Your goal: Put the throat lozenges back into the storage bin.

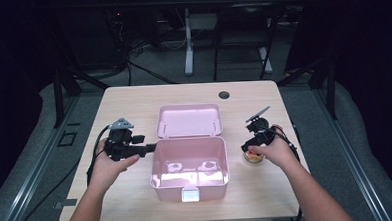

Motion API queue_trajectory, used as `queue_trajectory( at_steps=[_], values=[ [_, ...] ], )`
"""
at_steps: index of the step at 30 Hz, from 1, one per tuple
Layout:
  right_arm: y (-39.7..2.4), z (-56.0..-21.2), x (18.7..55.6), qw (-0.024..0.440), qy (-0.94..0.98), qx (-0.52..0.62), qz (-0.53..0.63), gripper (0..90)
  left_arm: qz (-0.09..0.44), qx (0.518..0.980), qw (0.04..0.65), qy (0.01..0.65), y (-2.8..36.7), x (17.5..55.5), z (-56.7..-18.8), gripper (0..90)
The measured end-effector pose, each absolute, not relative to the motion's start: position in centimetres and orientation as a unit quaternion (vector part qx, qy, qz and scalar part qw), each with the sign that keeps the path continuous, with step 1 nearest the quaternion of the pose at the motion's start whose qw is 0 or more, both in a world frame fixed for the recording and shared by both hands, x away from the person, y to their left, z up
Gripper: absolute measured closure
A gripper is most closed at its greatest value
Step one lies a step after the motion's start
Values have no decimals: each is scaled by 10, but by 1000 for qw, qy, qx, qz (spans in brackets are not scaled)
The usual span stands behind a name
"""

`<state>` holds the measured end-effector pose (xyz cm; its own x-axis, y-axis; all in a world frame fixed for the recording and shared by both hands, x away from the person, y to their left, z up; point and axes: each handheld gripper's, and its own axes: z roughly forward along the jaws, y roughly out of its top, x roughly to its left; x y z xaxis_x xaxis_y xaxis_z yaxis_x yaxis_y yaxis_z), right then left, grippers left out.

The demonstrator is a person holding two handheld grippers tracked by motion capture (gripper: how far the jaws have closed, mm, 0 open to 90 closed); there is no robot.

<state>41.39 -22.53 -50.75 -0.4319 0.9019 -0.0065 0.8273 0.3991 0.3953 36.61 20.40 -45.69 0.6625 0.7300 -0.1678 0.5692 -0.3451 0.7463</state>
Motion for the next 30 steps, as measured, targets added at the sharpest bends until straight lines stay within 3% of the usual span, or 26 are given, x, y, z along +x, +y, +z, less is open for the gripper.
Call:
queue_trajectory(
  at_steps=[30],
  values=[
    [-225,-533,430,67,824,553,100,104,98,810,411,406,205,366,-457,378]
  ],
)
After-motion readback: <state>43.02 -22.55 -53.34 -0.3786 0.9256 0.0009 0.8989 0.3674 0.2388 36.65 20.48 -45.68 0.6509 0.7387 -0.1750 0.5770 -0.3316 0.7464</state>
